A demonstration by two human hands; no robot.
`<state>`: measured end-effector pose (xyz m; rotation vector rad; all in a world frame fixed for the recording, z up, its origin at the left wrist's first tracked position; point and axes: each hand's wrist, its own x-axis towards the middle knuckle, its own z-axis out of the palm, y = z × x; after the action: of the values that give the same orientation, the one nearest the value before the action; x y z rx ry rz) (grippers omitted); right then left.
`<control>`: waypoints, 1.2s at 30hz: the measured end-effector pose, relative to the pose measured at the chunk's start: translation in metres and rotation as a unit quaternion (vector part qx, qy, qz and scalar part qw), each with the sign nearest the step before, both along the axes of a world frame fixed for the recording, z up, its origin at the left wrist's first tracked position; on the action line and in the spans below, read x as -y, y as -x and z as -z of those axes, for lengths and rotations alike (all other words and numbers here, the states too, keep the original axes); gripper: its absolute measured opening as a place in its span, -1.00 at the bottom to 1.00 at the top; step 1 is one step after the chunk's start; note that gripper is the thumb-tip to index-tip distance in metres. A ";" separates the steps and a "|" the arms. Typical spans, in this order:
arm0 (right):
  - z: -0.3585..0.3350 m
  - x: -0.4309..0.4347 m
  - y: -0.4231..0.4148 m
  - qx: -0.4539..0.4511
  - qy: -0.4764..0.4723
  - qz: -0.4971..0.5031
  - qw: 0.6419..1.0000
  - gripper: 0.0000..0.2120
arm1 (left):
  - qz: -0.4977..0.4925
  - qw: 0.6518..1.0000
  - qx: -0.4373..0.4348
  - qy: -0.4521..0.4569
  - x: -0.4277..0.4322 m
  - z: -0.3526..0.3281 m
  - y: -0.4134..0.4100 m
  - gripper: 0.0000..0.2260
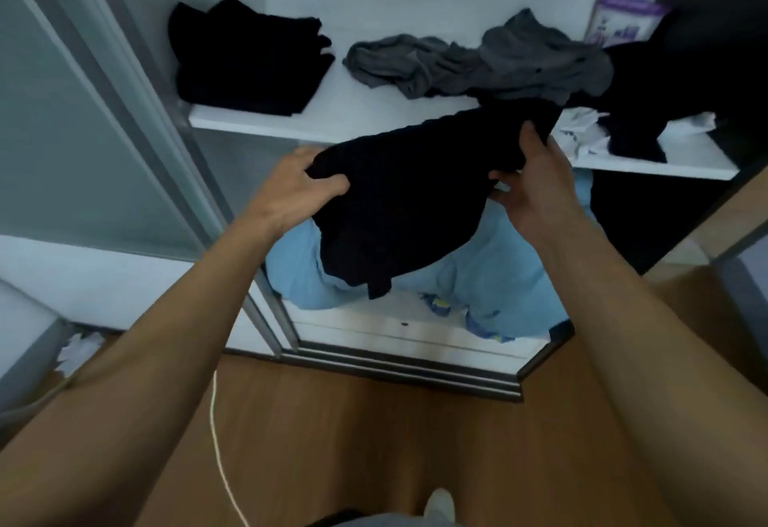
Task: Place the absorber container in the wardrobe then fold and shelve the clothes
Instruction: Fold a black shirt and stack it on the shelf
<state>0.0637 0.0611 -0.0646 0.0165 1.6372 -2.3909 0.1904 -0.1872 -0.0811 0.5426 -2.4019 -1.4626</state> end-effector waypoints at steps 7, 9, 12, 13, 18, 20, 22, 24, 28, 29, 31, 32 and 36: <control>-0.057 0.038 0.091 -0.048 -0.006 -0.066 0.997 -0.79 | -0.027 0.975 -0.101 -0.197 0.011 -0.029 0.044 -0.83; -0.067 0.062 0.106 -0.055 -0.007 -0.079 0.995 -0.80 | -0.042 0.950 -0.151 -0.271 0.022 -0.034 0.052 -0.76; -0.080 0.103 0.126 -0.061 0.008 -0.100 0.993 -0.76 | -0.074 0.914 -0.237 -0.320 0.042 -0.045 0.063 -0.73; -0.084 0.118 0.133 -0.064 0.013 -0.106 0.992 -0.76 | -0.087 0.910 -0.252 -0.316 0.049 -0.051 0.066 -0.73; -0.108 0.197 0.173 -0.038 0.095 -0.145 0.984 -0.77 | -0.142 0.914 -0.298 -0.238 0.098 -0.082 0.092 -0.69; -0.119 0.232 0.190 -0.035 0.139 -0.161 0.977 -0.78 | -0.156 0.910 -0.318 -0.217 0.123 -0.095 0.107 -0.70; -0.134 0.270 0.207 -0.038 0.181 -0.180 0.966 -0.77 | -0.163 0.908 -0.333 -0.196 0.150 -0.109 0.123 -0.71; -0.153 0.310 0.222 -0.041 0.221 -0.201 0.954 -0.72 | -0.162 0.905 -0.357 -0.166 0.177 -0.124 0.140 -0.73; -0.181 0.389 0.254 -0.043 0.279 -0.238 0.929 -0.66 | -0.163 0.885 -0.428 -0.080 0.225 -0.140 0.170 -0.89; -0.181 0.406 0.264 -0.045 0.261 -0.254 0.930 -0.66 | -0.172 0.885 -0.429 -0.050 0.236 -0.137 0.175 -0.91; -0.165 0.431 0.286 -0.066 0.121 -0.280 0.950 -0.66 | -0.208 0.914 -0.347 0.042 0.257 -0.120 0.179 -0.92; -0.150 0.437 0.297 -0.086 0.000 -0.280 0.956 -0.66 | -0.223 0.938 -0.246 0.102 0.266 -0.106 0.178 -0.86; -0.081 0.443 0.341 -0.056 -0.262 -0.265 0.926 -0.73 | -0.229 0.958 0.067 0.160 0.282 -0.058 0.166 -0.58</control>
<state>-0.2777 -0.3817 0.0166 -0.4173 1.9747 -1.5411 0.0247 -0.4690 -0.0230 1.0552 -2.3279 -0.8482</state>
